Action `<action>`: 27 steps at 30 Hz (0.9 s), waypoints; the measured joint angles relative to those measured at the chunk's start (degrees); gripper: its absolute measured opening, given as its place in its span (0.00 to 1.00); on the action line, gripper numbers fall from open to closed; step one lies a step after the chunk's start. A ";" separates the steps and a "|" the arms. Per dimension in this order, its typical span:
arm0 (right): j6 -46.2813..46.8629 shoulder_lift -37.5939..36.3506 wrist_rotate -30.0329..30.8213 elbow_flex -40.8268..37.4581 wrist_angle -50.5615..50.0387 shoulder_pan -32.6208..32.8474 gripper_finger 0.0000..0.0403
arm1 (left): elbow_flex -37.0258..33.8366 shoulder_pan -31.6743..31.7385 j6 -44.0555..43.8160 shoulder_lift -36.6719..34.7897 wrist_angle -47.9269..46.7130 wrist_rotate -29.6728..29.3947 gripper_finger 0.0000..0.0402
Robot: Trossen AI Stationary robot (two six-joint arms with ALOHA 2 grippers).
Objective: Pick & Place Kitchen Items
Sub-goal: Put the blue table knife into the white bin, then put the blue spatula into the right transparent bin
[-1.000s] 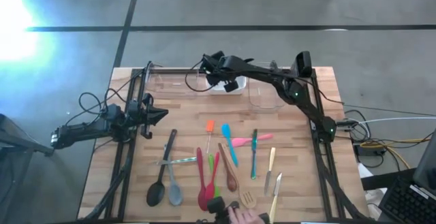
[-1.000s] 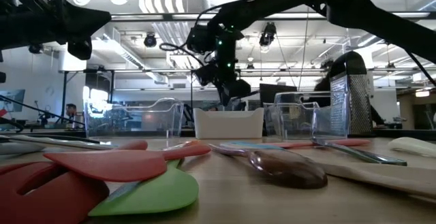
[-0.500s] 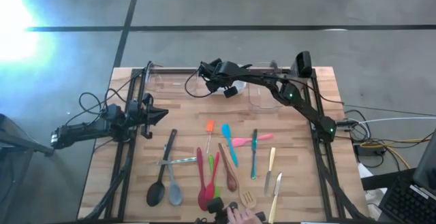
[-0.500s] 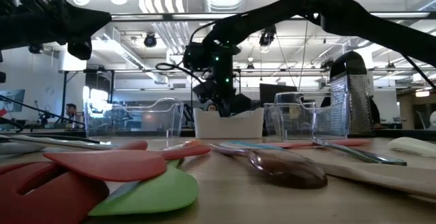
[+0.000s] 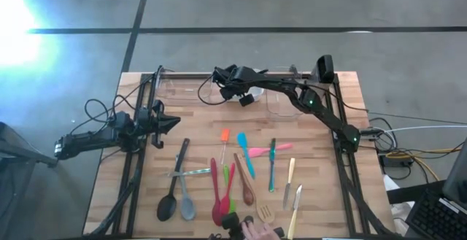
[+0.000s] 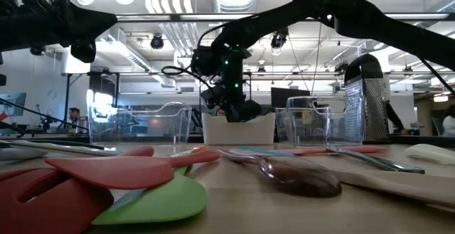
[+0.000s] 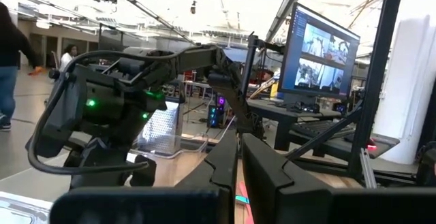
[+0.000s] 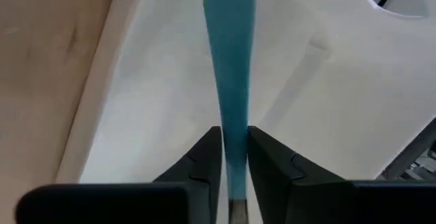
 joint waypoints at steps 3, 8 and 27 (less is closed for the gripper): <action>0.15 -0.15 0.12 0.16 0.22 0.00 0.23 | 0.02 0.00 0.02 0.00 -0.02 0.00 0.06; 1.95 -0.81 0.16 0.24 0.10 0.17 0.27 | 0.00 0.00 0.04 0.00 -0.33 0.00 0.06; 24.08 -17.53 -0.67 0.28 -15.16 5.78 0.26 | 0.02 -0.02 0.04 0.00 -1.22 0.00 0.06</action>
